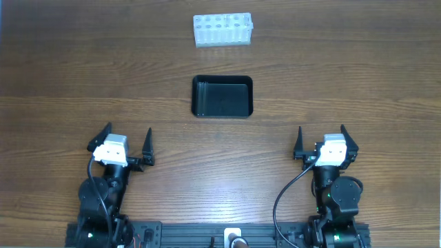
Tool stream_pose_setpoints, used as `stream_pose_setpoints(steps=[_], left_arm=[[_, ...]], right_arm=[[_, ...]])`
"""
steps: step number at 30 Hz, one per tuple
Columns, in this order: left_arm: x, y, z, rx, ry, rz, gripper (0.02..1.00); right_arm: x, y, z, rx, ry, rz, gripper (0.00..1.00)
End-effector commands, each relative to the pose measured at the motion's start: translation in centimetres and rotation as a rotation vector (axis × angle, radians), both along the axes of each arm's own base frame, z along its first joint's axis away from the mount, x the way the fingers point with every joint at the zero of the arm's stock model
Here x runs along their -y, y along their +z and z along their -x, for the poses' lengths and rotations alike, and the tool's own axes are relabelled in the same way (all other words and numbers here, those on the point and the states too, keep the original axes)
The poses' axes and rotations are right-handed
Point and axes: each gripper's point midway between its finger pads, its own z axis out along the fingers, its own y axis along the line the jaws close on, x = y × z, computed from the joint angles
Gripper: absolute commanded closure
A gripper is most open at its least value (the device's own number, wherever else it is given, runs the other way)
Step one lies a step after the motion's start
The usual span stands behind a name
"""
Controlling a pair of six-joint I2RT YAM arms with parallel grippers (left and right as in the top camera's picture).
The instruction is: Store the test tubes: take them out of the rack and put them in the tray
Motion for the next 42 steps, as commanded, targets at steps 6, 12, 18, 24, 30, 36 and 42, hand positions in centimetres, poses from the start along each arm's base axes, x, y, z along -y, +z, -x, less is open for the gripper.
stream_pose_setpoints(steps=[6,12,18,24,30,36,42], left_arm=[[0.1,-0.1,0.0,-0.001,-0.006,0.008,0.018],[0.1,-0.1,0.0,-0.001,-0.006,0.008,0.018],[0.1,-0.1,0.0,-0.001,-0.006,0.008,0.018],[0.1,-0.1,0.0,-0.001,-0.006,0.008,0.018],[0.1,-0.1,0.0,-0.001,-0.006,0.008,0.018],[0.1,-0.1,0.0,-0.001,-0.006,0.008,0.018],[0.1,-0.1,0.0,-0.001,-0.006,0.008,0.02]], right_arm=[[-0.7,1.9,-0.1,0.089,0.041,-0.072,0.009],[-0.3,4.6,-0.6,0.156,0.017,-0.183,0.007],[-0.3,7.5,-3.7,0.08,0.004,-0.189,0.009],[-1.5,9.1,-10.4,-0.063,0.022,-0.237,0.009],[-8.2,8.4,-16.6,-0.185,0.159,-0.224,0.009],[-18.0,5.6,-20.4,-0.368,0.268,-0.194,0.009],[-23.2,2.9,-24.5,-0.499,0.174,-0.156,0.007]])
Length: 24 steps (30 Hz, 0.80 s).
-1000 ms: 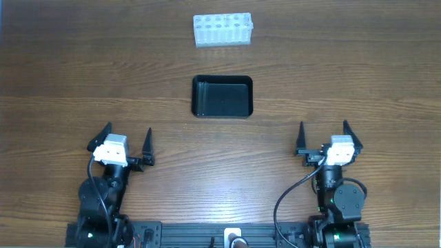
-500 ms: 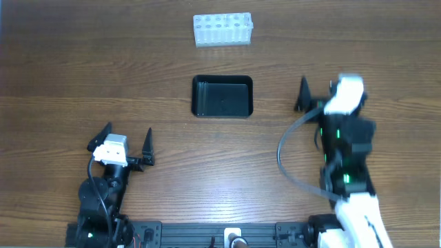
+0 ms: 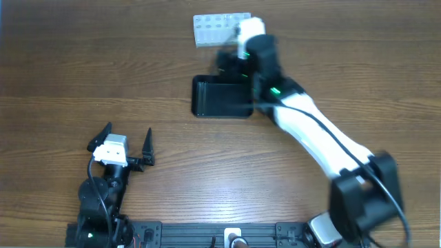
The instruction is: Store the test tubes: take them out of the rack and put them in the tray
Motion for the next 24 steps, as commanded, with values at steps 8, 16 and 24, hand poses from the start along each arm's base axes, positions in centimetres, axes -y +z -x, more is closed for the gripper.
stream_pose_setpoints(steps=[8,16,24], left_arm=[[0.1,-0.1,0.0,-0.001,-0.006,0.008,0.018],[0.1,-0.1,0.0,-0.001,-0.006,0.008,0.018],[0.1,-0.1,0.0,-0.001,-0.006,0.008,0.018]], right_arm=[[-4.2,-1.5,-7.1,-0.071,-0.163,0.021,0.012],[-3.6,-2.8,-9.3,-0.053,-0.226,0.031,0.014],[-2.4,-3.6,-10.7,-0.038,-0.252,0.021,0.027]])
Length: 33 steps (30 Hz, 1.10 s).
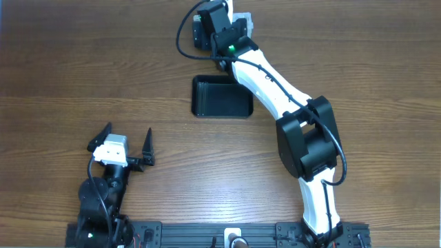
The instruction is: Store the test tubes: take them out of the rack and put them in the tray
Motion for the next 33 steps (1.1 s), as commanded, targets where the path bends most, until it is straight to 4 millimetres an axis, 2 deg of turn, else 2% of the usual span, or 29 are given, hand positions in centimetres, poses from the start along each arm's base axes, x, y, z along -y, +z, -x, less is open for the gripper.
stream_pose_setpoints(steps=[1,17,33], left_arm=[[0.1,-0.1,0.0,-0.001,-0.006,0.008,0.018],[0.1,-0.1,0.0,-0.001,-0.006,0.008,0.02],[0.1,-0.1,0.0,-0.001,-0.006,0.008,0.018]], right_arm=[[0.7,0.3,-1.5,0.042,-0.037,-0.006,0.029],[0.7,-1.5,-3.5,0.094,-0.042,-0.018,0.082],[1.3,-2.1,-4.0,0.097,-0.042,0.002,0.323]])
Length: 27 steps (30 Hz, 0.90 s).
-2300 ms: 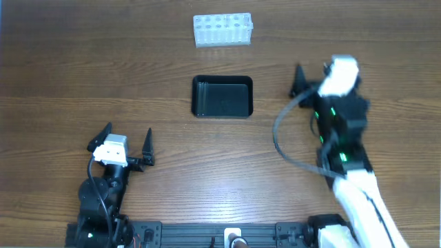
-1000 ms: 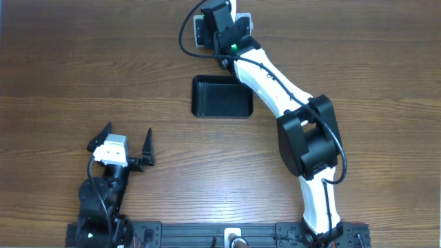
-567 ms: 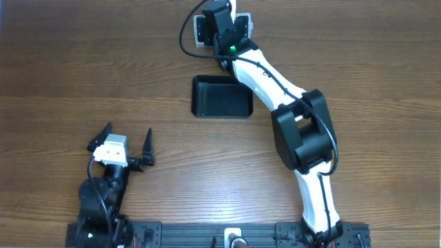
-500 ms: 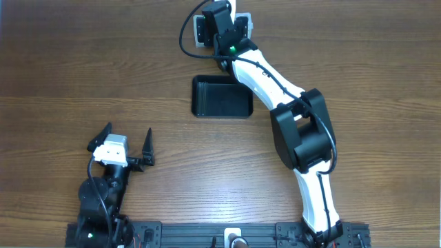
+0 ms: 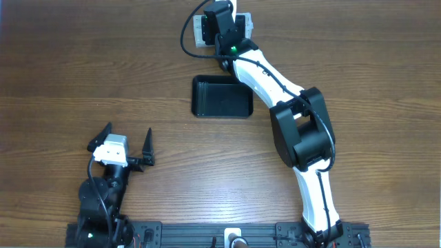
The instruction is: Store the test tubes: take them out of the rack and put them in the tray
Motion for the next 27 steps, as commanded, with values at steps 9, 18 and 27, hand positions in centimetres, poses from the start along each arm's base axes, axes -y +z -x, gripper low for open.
stream_pose_setpoints(steps=[9,18,27], left_arm=[[0.1,-0.1,0.0,-0.001,-0.006,0.008,0.018],[0.1,-0.1,0.0,-0.001,-0.006,0.008,0.018],[0.1,-0.1,0.0,-0.001,-0.006,0.008,0.018]], right_arm=[[1.6,0.1,-1.0,0.012,-0.043,0.022,0.424],[1.9,0.1,-1.1,0.013,-0.046,0.03,0.56],[2.1,0.1,-1.1,0.012,-0.048,0.03,0.667]])
